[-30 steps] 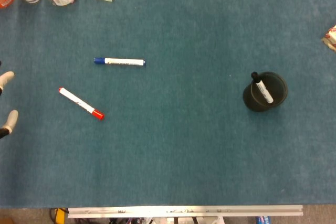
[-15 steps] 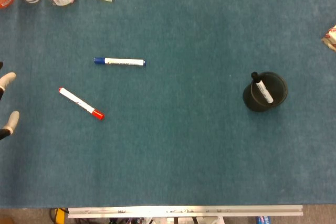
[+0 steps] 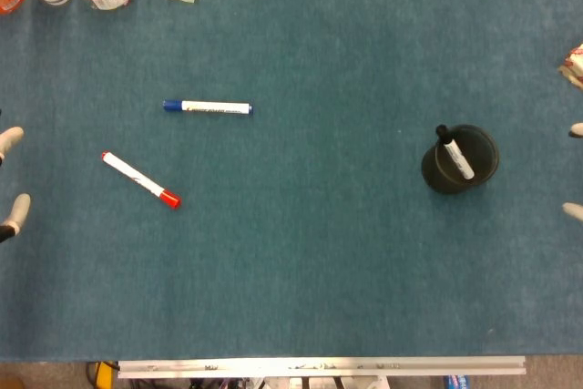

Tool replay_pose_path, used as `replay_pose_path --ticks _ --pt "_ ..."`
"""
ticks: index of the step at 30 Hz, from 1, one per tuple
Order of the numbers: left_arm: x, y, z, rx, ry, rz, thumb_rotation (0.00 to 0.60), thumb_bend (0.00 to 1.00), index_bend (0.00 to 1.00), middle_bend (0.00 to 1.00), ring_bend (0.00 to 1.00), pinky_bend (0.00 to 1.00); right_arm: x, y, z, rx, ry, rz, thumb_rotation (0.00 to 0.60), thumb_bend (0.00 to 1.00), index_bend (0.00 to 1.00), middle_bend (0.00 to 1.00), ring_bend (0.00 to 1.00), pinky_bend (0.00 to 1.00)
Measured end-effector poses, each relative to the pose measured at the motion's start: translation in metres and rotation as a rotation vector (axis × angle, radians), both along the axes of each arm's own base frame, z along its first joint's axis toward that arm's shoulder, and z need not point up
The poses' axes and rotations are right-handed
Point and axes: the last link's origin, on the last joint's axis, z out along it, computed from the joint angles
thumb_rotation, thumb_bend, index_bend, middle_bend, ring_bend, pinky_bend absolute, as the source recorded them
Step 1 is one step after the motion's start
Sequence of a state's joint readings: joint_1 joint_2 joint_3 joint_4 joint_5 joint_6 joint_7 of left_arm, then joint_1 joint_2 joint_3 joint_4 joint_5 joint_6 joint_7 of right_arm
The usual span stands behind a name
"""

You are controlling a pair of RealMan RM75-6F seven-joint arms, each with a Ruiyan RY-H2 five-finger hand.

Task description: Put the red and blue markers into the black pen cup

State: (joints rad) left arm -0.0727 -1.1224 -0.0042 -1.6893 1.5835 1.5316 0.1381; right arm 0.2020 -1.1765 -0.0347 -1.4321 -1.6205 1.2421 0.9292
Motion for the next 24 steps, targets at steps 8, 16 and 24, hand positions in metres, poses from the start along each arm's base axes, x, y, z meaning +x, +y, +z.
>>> replay_pose_path --ticks 8,16,24 --pt "-0.001 0.0 0.0 -0.001 0.001 0.005 0.6 0.31 0.19 0.09 0.04 0.03 -0.006 -0.011 -0.03 0.044 -0.067 -0.003 0.6 0.0 0.28 0.29 0.12 0.12" --pt "-0.001 0.002 0.003 0.004 -0.002 0.004 0.6 0.31 0.19 0.09 0.04 0.03 -0.009 -0.026 -0.06 0.051 -0.045 0.028 0.6 0.0 0.28 0.29 0.12 0.12" --pt "-0.001 0.003 0.005 0.005 -0.006 0.005 0.6 0.31 0.19 0.09 0.04 0.03 -0.007 -0.042 -0.084 0.028 -0.006 0.063 0.6 0.0 0.28 0.29 0.12 0.12"
